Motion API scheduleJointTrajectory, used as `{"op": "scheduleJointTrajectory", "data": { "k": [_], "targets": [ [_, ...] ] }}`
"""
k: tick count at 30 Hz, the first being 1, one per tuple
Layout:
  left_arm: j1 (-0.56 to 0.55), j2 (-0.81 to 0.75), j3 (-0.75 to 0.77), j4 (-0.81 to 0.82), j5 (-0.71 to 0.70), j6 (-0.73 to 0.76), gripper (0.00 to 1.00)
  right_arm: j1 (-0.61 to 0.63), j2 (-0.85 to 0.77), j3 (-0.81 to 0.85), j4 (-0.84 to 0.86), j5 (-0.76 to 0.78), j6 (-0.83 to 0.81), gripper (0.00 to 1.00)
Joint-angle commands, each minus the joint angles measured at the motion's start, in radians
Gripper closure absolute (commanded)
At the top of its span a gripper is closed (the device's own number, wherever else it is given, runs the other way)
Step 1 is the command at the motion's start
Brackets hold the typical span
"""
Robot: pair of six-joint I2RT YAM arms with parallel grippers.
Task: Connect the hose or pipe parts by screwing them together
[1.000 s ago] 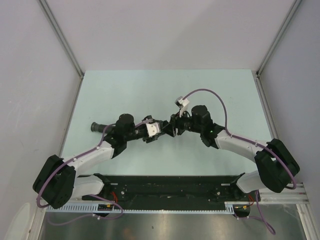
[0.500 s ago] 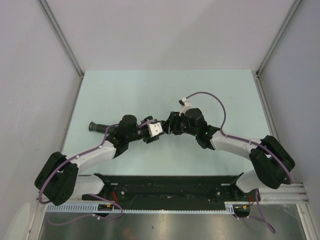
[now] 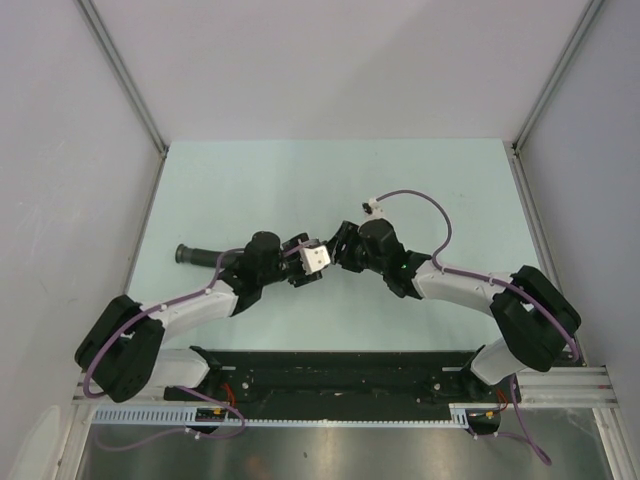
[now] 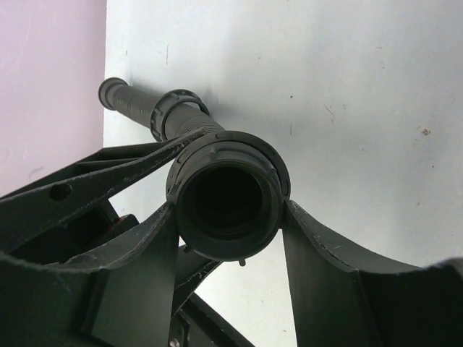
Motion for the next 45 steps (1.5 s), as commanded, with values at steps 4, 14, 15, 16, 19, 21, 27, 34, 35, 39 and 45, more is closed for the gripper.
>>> {"op": "scheduleJointTrajectory", "data": {
  "k": [4,14,15,16,19,21,27,34,35,39,45],
  "targets": [
    [-0.095,-0.004,0.104,0.309,0.127,-0.025,1.00,0.085,0.042,0.049,0.042,-0.036,0.171,0.84],
    [-0.090,-0.025,0.073,0.319,0.113,-0.035,1.00,0.080,-0.036,0.049,-0.035,0.040,0.136,0.49],
    [-0.089,-0.031,0.069,0.320,0.115,-0.035,1.00,0.078,-0.053,0.049,-0.042,0.043,0.133,0.45],
    [-0.086,-0.034,0.064,0.322,0.116,-0.035,1.00,0.075,-0.057,0.049,-0.061,0.052,0.130,0.44],
    [-0.083,-0.044,0.047,0.326,0.119,-0.036,1.00,0.072,-0.077,0.049,-0.097,0.064,0.116,0.35],
    [-0.080,-0.050,0.043,0.326,0.119,-0.041,1.00,0.068,-0.085,0.048,-0.113,0.070,0.107,0.31],
    [-0.058,-0.060,0.040,0.328,0.128,-0.053,1.00,0.059,-0.131,0.045,-0.156,0.103,0.071,0.28],
    [-0.038,-0.071,0.030,0.332,0.147,-0.068,1.00,0.010,-0.215,0.045,-0.193,0.106,0.039,0.26],
    [-0.035,-0.074,0.030,0.332,0.148,-0.070,1.00,0.006,-0.226,0.045,-0.196,0.104,0.033,0.26],
    [-0.014,-0.090,0.023,0.332,0.168,-0.081,1.00,-0.015,-0.278,0.045,-0.229,0.090,0.016,0.26],
    [0.019,-0.119,0.015,0.332,0.211,-0.107,1.00,-0.043,-0.332,0.046,-0.289,0.040,-0.005,0.26]
  ]
}}
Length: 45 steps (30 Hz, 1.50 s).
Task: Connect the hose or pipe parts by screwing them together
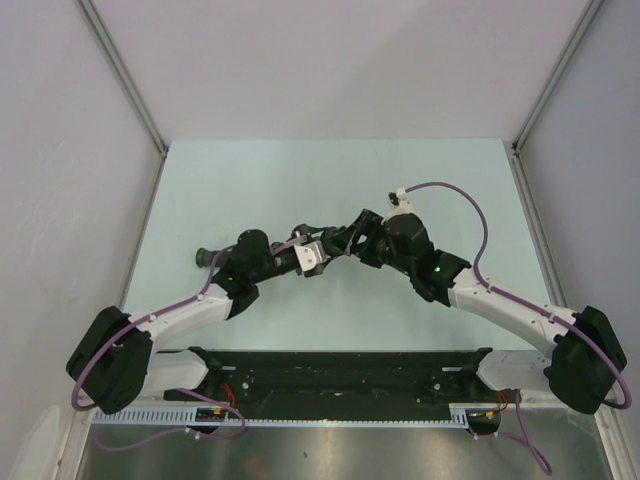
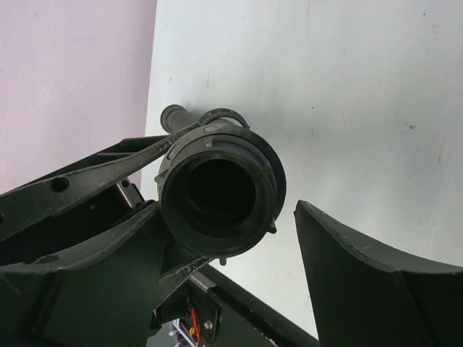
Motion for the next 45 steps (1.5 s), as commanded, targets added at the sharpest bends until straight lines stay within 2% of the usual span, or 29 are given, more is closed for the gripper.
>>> {"op": "scheduleJointTrajectory", "data": {
  "k": [1,8,11,12,13,16,18,19,20,21,23,24,27,29,34,45],
  "targets": [
    [0.029,-0.054,0.013,0.088,0.068,-0.041,1.00,-0.022,-0.063,0.031,-0.069,-0.042,-0.038,0.26],
    [0.047,-0.059,0.007,0.088,0.111,-0.055,1.00,-0.040,-0.180,0.028,-0.020,-0.098,-0.197,0.23],
    [0.052,-0.055,0.003,0.089,0.125,-0.058,1.00,-0.068,-0.221,0.028,0.044,-0.176,-0.340,0.19],
    [0.053,-0.060,0.003,0.088,0.146,-0.061,1.00,-0.095,-0.221,0.028,0.064,-0.259,-0.389,0.20],
    [0.057,-0.060,0.005,0.088,0.156,-0.063,1.00,-0.115,-0.221,0.028,0.086,-0.323,-0.503,0.20],
    [0.072,-0.074,0.005,0.086,0.208,-0.078,1.00,-0.213,-0.213,0.028,0.139,-0.564,-0.642,0.23],
    [0.087,-0.085,0.003,0.086,0.240,-0.093,1.00,-0.252,-0.224,0.028,0.146,-0.726,-0.834,0.20],
    [0.092,-0.094,-0.001,0.086,0.266,-0.098,1.00,-0.256,-0.226,0.028,0.129,-0.753,-0.912,0.18],
    [0.099,-0.097,-0.001,0.085,0.284,-0.102,1.00,-0.255,-0.227,0.028,0.073,-0.793,-1.122,0.16],
    [0.104,-0.098,-0.001,0.084,0.306,-0.116,1.00,-0.255,-0.227,0.028,0.039,-0.862,-1.208,0.15],
    [0.113,-0.095,0.005,0.084,0.373,-0.125,1.00,-0.256,-0.233,0.026,-0.005,-0.873,-1.343,0.13],
    [0.116,-0.095,0.007,0.083,0.386,-0.131,1.00,-0.260,-0.241,0.025,-0.049,-0.947,-1.492,0.12],
    [0.124,-0.083,0.014,0.080,0.436,-0.145,1.00,-0.260,-0.236,0.022,-0.078,-1.014,-1.648,0.11],
    [0.132,-0.077,0.019,0.078,0.462,-0.148,1.00,-0.258,-0.227,0.022,-0.036,-1.010,-1.664,0.11],
    [0.139,-0.072,0.022,0.072,0.498,-0.156,1.00,-0.249,-0.189,0.032,-0.049,-1.025,-1.770,0.11],
    [0.144,-0.063,0.023,0.063,0.521,-0.148,1.00,-0.149,-0.079,0.109,-0.078,-0.907,-1.854,0.15]
  ]
}}
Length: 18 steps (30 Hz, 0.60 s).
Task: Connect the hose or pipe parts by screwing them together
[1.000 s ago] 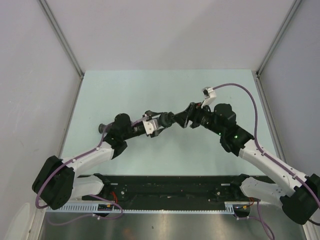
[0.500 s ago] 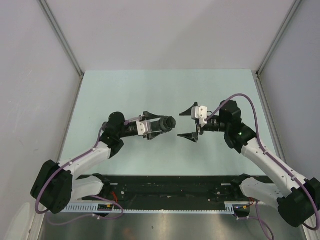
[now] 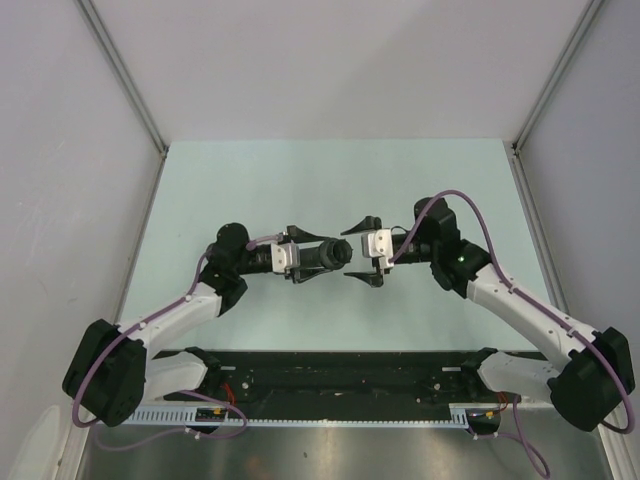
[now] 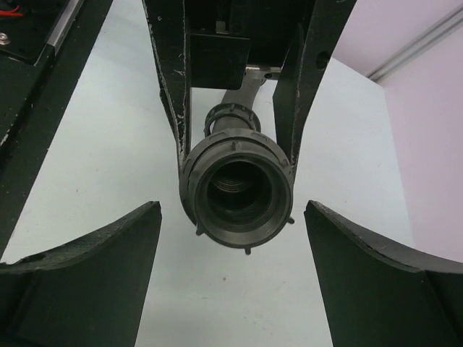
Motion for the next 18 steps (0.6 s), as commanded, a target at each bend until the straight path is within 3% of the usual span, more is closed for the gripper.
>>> {"op": "scheduleJointTrajectory", "data": {
  "k": [1,6,12,13,18],
  "targets": [
    [0.007,0.002,0.025,0.032,0.052,-0.010,1.00,0.036,0.033,0.085,-0.013,0.047,-0.068,0.16],
    [0.007,-0.001,0.025,0.026,0.046,-0.003,1.00,0.047,0.058,0.096,-0.020,0.055,-0.070,0.23],
    [0.009,-0.001,0.028,0.026,0.011,0.007,1.00,0.056,0.073,0.098,-0.031,0.064,-0.016,0.59],
    [0.009,0.002,0.028,0.026,0.003,0.011,1.00,0.057,0.073,0.098,-0.024,0.061,0.013,0.70],
    [-0.010,0.012,0.035,0.026,-0.087,0.037,1.00,0.125,0.094,0.096,0.028,0.128,0.201,0.85]
  ]
}}
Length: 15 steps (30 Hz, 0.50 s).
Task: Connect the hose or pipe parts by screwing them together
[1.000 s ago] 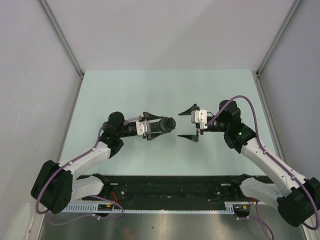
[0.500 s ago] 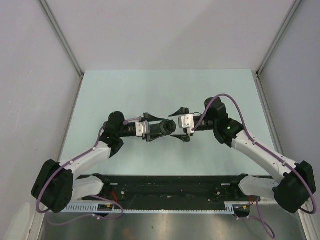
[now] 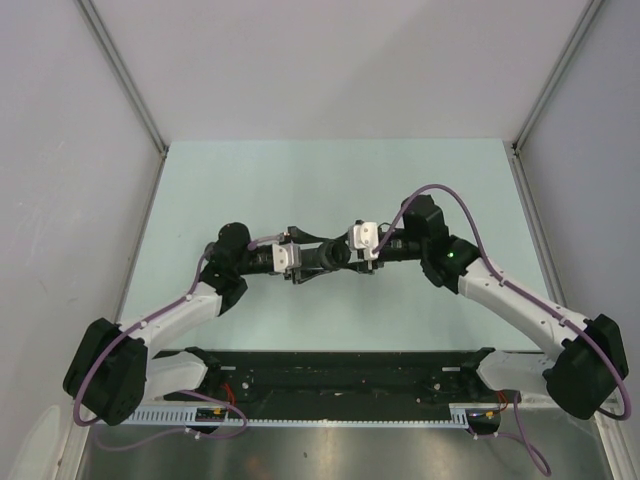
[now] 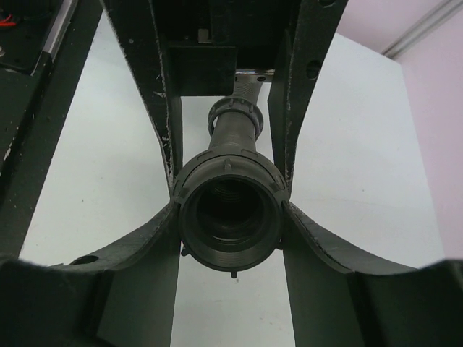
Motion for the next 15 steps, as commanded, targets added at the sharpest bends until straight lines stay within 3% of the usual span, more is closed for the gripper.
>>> {"op": "scheduleJointTrajectory", "data": {
  "k": [1,7,15],
  "targets": [
    [-0.019,0.009,0.038,0.050,-0.097,0.022,1.00,0.078,0.034,0.038,0.087,0.078,0.220,0.89],
    [-0.039,0.020,0.053,0.050,-0.177,0.045,1.00,0.136,0.123,0.040,0.214,0.366,0.622,1.00],
    [-0.047,0.032,0.056,0.059,-0.285,0.050,1.00,0.179,0.172,0.041,0.213,0.690,1.059,1.00]
  ]
}}
